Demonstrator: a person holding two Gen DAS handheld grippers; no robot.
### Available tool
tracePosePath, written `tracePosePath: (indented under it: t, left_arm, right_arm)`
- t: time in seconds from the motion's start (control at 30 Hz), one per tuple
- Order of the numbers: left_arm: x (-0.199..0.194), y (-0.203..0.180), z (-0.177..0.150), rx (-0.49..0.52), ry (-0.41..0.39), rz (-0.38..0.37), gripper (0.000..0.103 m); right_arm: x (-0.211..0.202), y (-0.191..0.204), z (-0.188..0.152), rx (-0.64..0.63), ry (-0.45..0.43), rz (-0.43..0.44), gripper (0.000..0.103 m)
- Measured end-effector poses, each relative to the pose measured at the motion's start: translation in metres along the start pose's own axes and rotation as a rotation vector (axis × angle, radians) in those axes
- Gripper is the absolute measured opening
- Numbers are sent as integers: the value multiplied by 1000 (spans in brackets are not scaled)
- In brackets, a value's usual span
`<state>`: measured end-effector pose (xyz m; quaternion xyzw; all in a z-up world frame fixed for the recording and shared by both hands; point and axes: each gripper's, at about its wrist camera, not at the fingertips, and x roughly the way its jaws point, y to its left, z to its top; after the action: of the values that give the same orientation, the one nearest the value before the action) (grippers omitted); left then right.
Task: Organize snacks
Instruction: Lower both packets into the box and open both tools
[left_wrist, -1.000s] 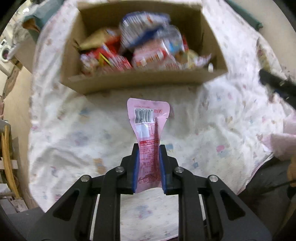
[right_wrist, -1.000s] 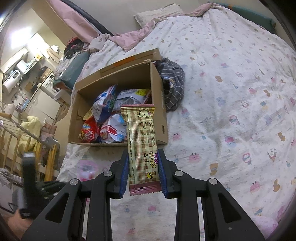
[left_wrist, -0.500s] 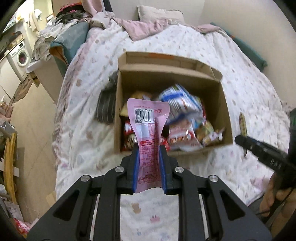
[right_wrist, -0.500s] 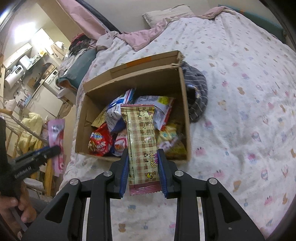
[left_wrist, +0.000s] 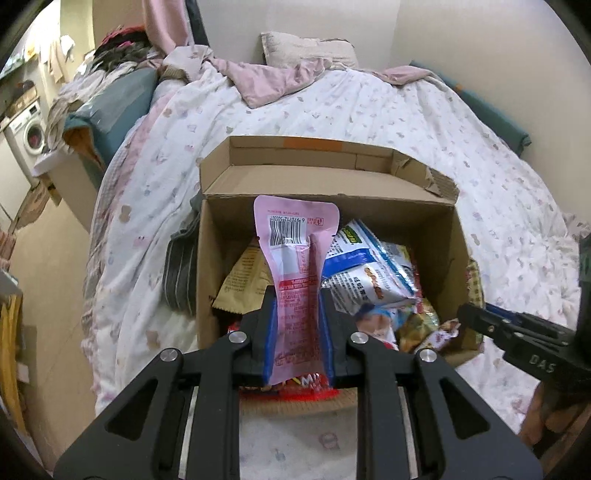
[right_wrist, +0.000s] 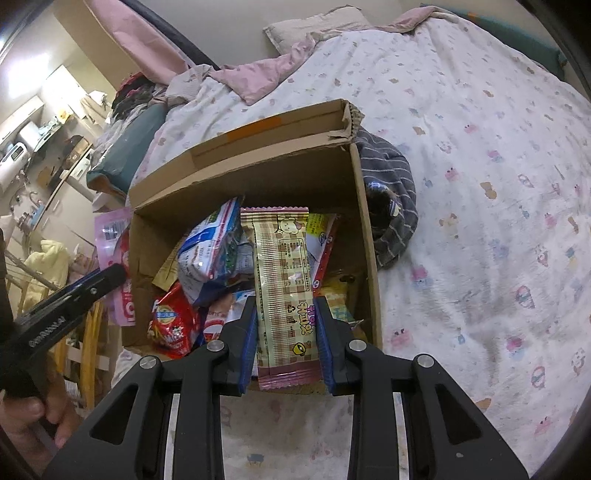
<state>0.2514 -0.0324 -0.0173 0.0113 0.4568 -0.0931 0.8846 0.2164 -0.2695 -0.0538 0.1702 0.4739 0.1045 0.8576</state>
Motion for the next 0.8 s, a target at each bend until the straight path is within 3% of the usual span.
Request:
tracePosePath:
  t: [0.3, 0.4, 0.5, 0.63, 0.7, 0.77, 0.8]
  left_arm:
    - [10, 1, 3, -11, 15, -24, 27]
    - [12, 3, 0, -29, 35, -33, 40]
    - [11, 2, -2, -22, 37, -28, 44]
    - [7, 3, -3, -27, 26, 5, 62]
    - [4, 3, -4, -31, 17, 4, 67]
    - [1, 2, -4, -22, 5, 26, 68]
    - [0, 0, -4, -12, 1, 33, 69]
  right_arm:
    - [12, -8, 2, 38, 27, 11, 31]
    - [16, -11, 0, 56, 49, 41, 31]
    - [16, -13, 0, 68, 55, 50, 32]
    - [13, -14, 0, 81, 38, 69, 34]
    - [10, -13, 0, 79, 30, 79, 34]
    - [8, -12, 0, 73, 24, 81, 39]
    - [7, -10, 1, 68, 16, 80, 54]
